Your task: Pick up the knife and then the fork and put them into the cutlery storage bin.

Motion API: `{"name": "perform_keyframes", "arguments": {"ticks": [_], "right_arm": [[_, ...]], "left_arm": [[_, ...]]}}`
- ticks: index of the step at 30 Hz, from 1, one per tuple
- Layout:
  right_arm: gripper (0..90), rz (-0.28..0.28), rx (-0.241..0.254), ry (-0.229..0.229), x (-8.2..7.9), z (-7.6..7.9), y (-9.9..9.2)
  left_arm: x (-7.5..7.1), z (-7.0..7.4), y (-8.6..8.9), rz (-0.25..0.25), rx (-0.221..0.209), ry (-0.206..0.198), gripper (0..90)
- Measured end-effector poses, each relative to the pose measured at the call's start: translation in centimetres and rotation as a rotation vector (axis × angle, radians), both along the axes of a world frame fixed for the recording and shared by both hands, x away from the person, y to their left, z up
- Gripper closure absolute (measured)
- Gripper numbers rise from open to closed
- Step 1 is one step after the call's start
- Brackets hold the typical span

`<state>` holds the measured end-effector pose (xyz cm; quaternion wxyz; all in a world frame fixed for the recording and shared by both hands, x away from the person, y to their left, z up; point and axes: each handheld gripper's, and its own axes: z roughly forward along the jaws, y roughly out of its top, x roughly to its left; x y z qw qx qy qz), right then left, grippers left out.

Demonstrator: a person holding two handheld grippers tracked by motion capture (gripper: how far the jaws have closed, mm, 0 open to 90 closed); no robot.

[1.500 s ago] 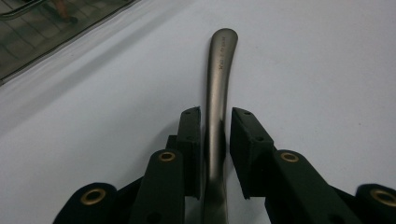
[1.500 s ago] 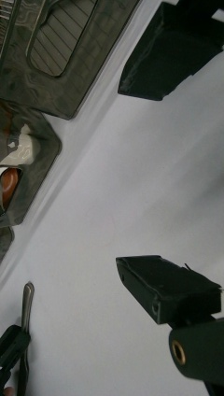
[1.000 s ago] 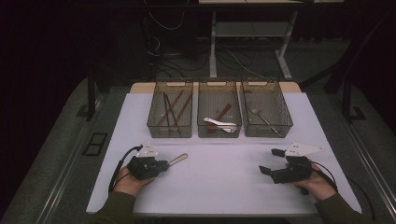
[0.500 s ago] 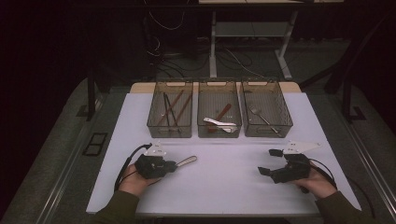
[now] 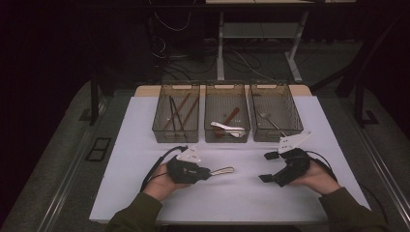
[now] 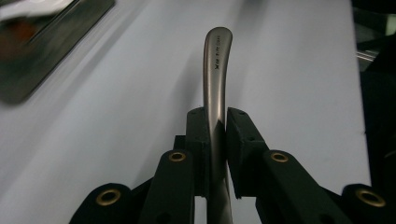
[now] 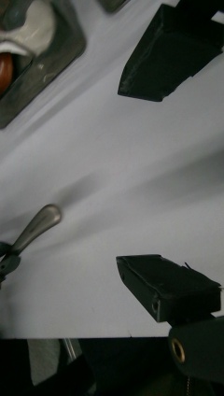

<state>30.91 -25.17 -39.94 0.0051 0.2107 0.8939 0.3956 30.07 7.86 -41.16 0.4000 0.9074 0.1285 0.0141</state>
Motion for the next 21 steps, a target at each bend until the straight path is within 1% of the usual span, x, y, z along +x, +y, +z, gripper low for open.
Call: {"name": "perform_keyframes", "arguments": {"ticks": [1,3,5,8,9,13,16,17,18,21], "right_arm": [[15.1,0.016,-0.005,0.005,0.2,0.1,0.4],[16.1,0.052,-0.022,0.013,0.6,0.4,1.1],[16.1,0.098,-0.048,-0.002,1.1,0.6,1.7],[16.1,0.153,-0.068,0.009,1.4,0.9,2.6],[16.1,0.176,-0.075,0.009,1.5,1.0,2.8],[16.1,0.222,-0.091,0.055,1.8,1.1,3.7],[16.1,0.262,-0.113,0.087,2.0,0.9,4.3],[17.1,0.275,-0.127,0.101,2.0,0.8,4.6],[21.2,0.291,-0.139,0.112,2.1,0.6,4.8],[27.6,0.341,-0.161,0.155,2.3,0.3,5.4]], "left_arm": [[0.0,0.1,-0.7,-0.018,-0.003,-0.002,79.0],[0.1,0.4,-2.0,-0.066,0.009,-0.023,78.9],[0.1,0.6,-3.2,-0.093,0.006,-0.03,79.0],[0.1,0.7,-4.6,-0.141,0.02,-0.042,78.9],[0.0,0.7,-5.0,-0.148,0.017,-0.042,78.9],[0.0,0.8,-6.1,-0.186,0.029,-0.047,78.9],[-0.1,0.9,-6.7,-0.191,0.017,-0.043,78.9],[-0.1,1.0,-6.9,-0.193,0.013,-0.041,78.9],[-0.1,1.0,-7.0,-0.202,0.016,-0.045,78.9],[-0.1,1.2,-7.5,-0.216,0.019,-0.048,78.9]]}}
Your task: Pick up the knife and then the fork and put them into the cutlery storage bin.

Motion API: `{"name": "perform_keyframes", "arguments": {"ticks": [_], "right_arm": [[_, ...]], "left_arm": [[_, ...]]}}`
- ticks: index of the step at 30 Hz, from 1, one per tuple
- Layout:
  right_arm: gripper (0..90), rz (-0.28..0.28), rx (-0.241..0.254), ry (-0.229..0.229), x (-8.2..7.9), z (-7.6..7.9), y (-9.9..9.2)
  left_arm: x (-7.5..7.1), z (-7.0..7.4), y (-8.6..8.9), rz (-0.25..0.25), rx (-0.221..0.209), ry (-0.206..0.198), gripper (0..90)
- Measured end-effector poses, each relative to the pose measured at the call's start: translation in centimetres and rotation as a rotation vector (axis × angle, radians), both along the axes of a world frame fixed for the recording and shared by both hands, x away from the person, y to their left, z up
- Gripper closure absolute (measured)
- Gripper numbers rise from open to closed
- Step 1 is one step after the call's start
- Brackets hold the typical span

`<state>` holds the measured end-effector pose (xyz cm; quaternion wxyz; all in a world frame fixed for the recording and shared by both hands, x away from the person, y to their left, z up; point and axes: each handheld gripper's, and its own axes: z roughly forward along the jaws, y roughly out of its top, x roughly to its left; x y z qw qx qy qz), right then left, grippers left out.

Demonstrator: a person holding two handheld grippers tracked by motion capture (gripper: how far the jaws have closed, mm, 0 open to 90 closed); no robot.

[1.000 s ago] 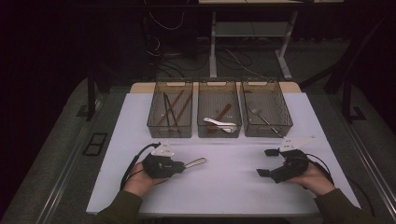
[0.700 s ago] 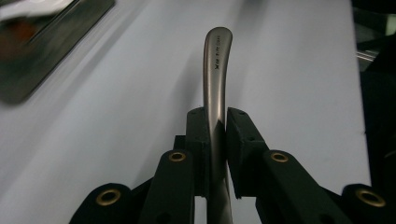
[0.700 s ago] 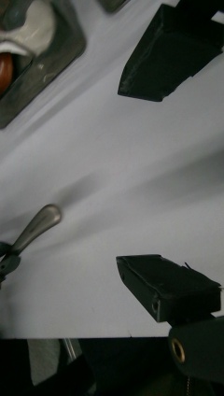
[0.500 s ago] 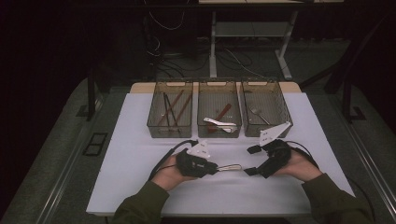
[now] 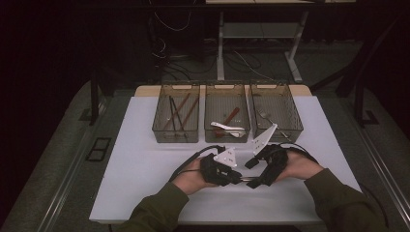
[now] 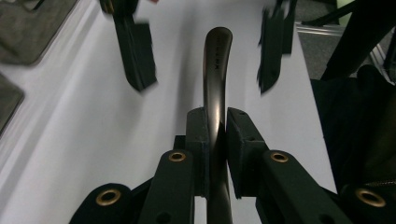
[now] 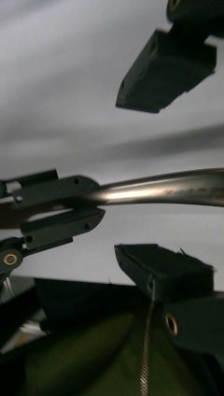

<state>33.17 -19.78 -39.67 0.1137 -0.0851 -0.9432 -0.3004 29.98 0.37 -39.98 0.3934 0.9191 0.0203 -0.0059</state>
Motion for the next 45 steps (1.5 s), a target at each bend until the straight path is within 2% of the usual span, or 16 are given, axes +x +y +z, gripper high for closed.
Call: {"name": "perform_keyframes", "arguments": {"ticks": [4,8,11,13,14,16,18,19,21,24,30,34,36,40,41,45], "right_arm": [[38.0,0.024,-0.031,0.052,0.2,-0.5,0.5],[50.9,0.052,-0.054,0.089,0.5,-1.1,0.6],[60.4,0.071,-0.048,0.095,0.7,-1.3,0.7],[68.9,0.084,-0.043,0.11,0.8,-1.4,0.8],[76.4,0.093,-0.043,0.118,0.9,-1.5,0.8],[77.6,0.105,-0.036,0.126,0.9,-1.5,0.9],[80.6,0.108,-0.021,0.123,1.0,-1.5,0.8],[83.2,0.109,-0.016,0.117,1.0,-1.4,0.8],[83.3,0.102,-0.061,0.115,0.9,-1.8,0.9],[83.4,0.072,-0.026,0.119,1.0,-2.0,0.9],[83.4,0.075,-0.014,0.102,1.2,-2.0,0.7],[83.3,0.052,-0.006,0.104,1.1,-1.7,0.5],[83.3,0.051,0.0,0.089,1.3,-1.7,0.3],[83.3,0.02,0.006,0.075,1.4,-1.3,-0.2],[83.3,0.019,0.005,0.056,1.6,-1.3,-0.3],[83.3,-0.024,0.014,0.034,1.8,-1.0,-0.9]], "left_arm": [[-0.1,0.1,-0.3,-0.024,0.019,-0.008,78.9],[-0.1,0.2,-0.4,-0.023,0.013,-0.016,79.0],[0.0,0.2,-0.4,-0.03,0.02,-0.021,79.0],[-0.1,0.1,-0.5,-0.023,0.02,-0.02,79.0],[-0.1,0.2,-0.4,-0.021,0.025,-0.021,79.0],[0.0,0.2,-0.3,-0.023,0.02,-0.011,79.1],[0.1,0.3,-0.2,-0.021,0.016,-0.02,79.6],[0.0,0.4,0.1,-0.017,-0.019,0.001,85.8],[0.1,0.7,0.3,-0.005,-0.025,0.012,89.3],[0.1,0.6,0.4,-0.001,-0.025,0.014,89.3],[0.2,0.7,0.6,0.006,-0.033,0.016,89.3],[0.4,0.6,0.8,0.022,-0.046,0.019,89.2],[0.4,0.6,1.1,0.025,-0.046,0.022,89.2],[0.3,0.4,1.7,0.059,-0.069,0.051,89.0],[0.3,0.3,1.9,0.068,-0.076,0.058,89.0],[0.2,0.0,3.0,0.103,-0.085,0.065,87.8]]}}
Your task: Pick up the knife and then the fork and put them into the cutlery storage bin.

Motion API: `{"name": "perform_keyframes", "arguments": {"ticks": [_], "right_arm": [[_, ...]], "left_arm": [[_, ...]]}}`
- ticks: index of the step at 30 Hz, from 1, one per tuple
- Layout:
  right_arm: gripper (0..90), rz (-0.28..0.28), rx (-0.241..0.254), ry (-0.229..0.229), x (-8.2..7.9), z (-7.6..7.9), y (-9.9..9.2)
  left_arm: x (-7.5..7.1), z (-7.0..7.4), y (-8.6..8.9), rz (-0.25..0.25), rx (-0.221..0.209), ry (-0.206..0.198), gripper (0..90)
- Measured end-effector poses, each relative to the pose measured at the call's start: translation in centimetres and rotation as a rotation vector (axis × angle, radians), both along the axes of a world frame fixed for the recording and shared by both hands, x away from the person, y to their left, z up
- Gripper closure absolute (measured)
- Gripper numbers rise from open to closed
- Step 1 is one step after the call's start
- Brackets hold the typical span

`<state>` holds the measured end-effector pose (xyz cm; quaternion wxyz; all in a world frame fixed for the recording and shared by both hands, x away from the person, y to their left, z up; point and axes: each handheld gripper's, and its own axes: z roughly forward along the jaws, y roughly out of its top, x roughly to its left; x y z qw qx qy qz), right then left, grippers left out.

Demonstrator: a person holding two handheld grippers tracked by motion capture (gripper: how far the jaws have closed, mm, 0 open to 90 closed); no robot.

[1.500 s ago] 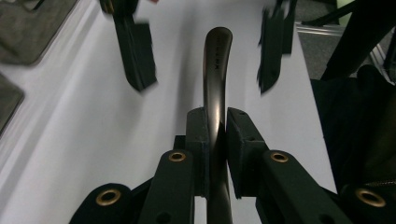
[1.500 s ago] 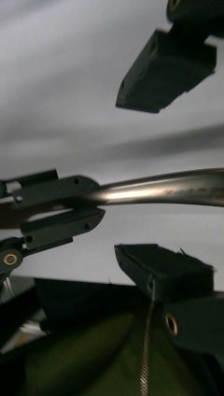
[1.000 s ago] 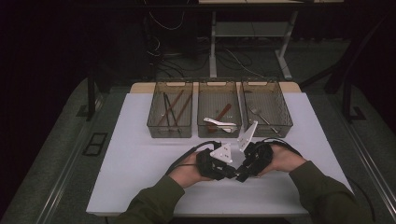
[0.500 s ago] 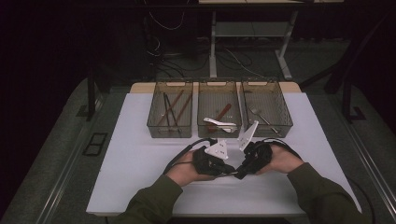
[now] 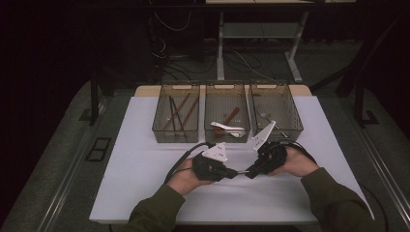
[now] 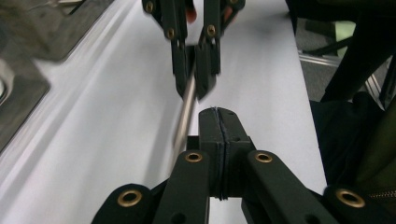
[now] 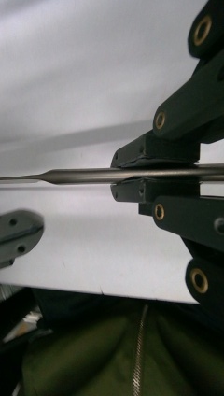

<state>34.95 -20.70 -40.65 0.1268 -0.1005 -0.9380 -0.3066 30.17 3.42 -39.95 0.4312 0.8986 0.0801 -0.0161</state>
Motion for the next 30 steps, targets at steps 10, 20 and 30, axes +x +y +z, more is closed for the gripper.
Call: {"name": "perform_keyframes", "arguments": {"ticks": [10,20,30], "right_arm": [[83.3,-0.095,0.01,-0.077,0.3,0.1,-1.4],[83.2,-0.168,0.056,-0.122,0.7,0.4,-2.6],[83.3,-0.261,0.095,-0.174,0.9,1.7,-4.5]], "left_arm": [[-0.7,-1.4,4.0,0.167,-0.014,0.028,75.2],[-1.9,-2.0,9.3,0.362,-0.06,-0.002,54.3],[-2.9,-2.9,12.2,0.481,-0.048,-0.011,34.8]]}}
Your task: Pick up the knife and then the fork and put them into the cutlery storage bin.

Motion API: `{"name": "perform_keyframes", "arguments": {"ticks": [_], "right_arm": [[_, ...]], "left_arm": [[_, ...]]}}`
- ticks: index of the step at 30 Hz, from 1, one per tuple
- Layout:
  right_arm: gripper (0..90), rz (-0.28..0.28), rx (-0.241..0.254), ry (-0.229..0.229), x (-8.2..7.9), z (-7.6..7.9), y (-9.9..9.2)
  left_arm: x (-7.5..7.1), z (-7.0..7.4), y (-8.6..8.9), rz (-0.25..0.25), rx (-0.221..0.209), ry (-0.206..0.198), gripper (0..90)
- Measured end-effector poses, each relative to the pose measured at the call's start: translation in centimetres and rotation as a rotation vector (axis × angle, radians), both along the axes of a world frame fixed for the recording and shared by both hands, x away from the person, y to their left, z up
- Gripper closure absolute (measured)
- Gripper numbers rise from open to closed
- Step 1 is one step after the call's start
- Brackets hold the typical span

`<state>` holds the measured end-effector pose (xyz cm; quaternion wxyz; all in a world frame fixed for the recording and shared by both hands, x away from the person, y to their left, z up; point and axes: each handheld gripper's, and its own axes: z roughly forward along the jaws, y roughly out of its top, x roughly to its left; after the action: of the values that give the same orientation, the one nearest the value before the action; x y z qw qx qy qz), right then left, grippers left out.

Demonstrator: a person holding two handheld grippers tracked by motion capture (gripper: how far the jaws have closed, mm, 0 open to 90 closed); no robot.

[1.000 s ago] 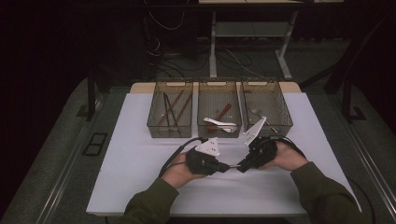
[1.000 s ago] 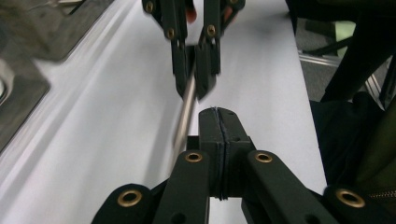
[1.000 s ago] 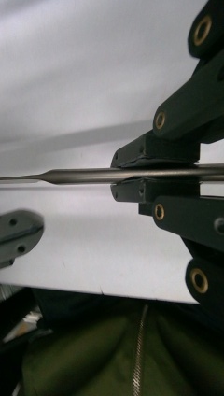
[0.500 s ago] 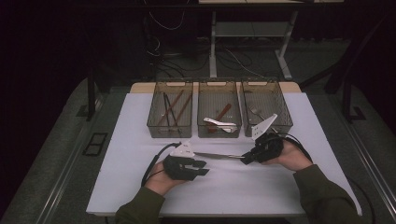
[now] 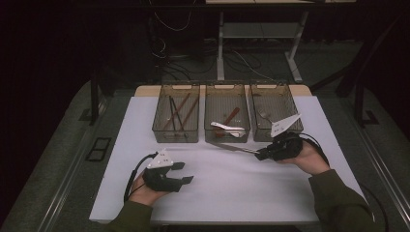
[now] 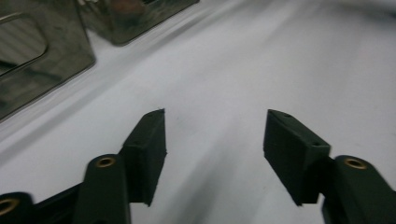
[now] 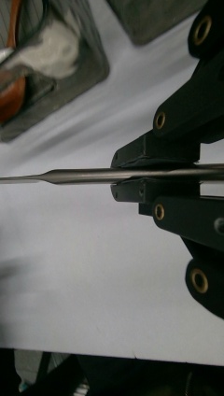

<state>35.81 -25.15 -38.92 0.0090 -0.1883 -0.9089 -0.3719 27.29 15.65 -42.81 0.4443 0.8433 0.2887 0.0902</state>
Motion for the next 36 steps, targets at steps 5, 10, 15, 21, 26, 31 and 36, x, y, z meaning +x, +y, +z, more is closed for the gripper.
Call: {"name": "perform_keyframes", "arguments": {"ticks": [5,10,15,21,26,31,36], "right_arm": [[83.3,-0.061,0.022,-0.003,0.1,0.6,-0.9],[83.3,-0.102,0.034,-0.024,0.5,1.2,-1.8],[83.3,-0.153,0.051,-0.046,0.8,1.8,-2.8],[83.3,-0.227,0.055,-0.069,1.5,2.8,-4.1],[83.3,-0.291,0.043,-0.091,2.2,3.7,-4.9],[83.3,-0.36,0.046,-0.097,3.1,4.2,-5.6],[83.3,-0.447,0.03,-0.102,4.1,4.5,-6.2]], "left_arm": [[-0.2,-0.4,0.5,0.047,0.021,-0.005,18.7],[-0.2,-0.6,1.0,0.073,0.016,-0.005,10.3],[0.0,-0.8,1.1,0.08,0.017,-0.003,2.7],[0.0,-0.9,0.9,0.087,0.016,-0.001,0.0],[0.0,-0.8,0.9,0.085,0.015,-0.003,0.0],[-0.1,-0.8,0.9,0.081,0.006,-0.019,0.0],[-0.1,-0.9,0.9,0.078,-0.001,-0.022,0.0]]}}
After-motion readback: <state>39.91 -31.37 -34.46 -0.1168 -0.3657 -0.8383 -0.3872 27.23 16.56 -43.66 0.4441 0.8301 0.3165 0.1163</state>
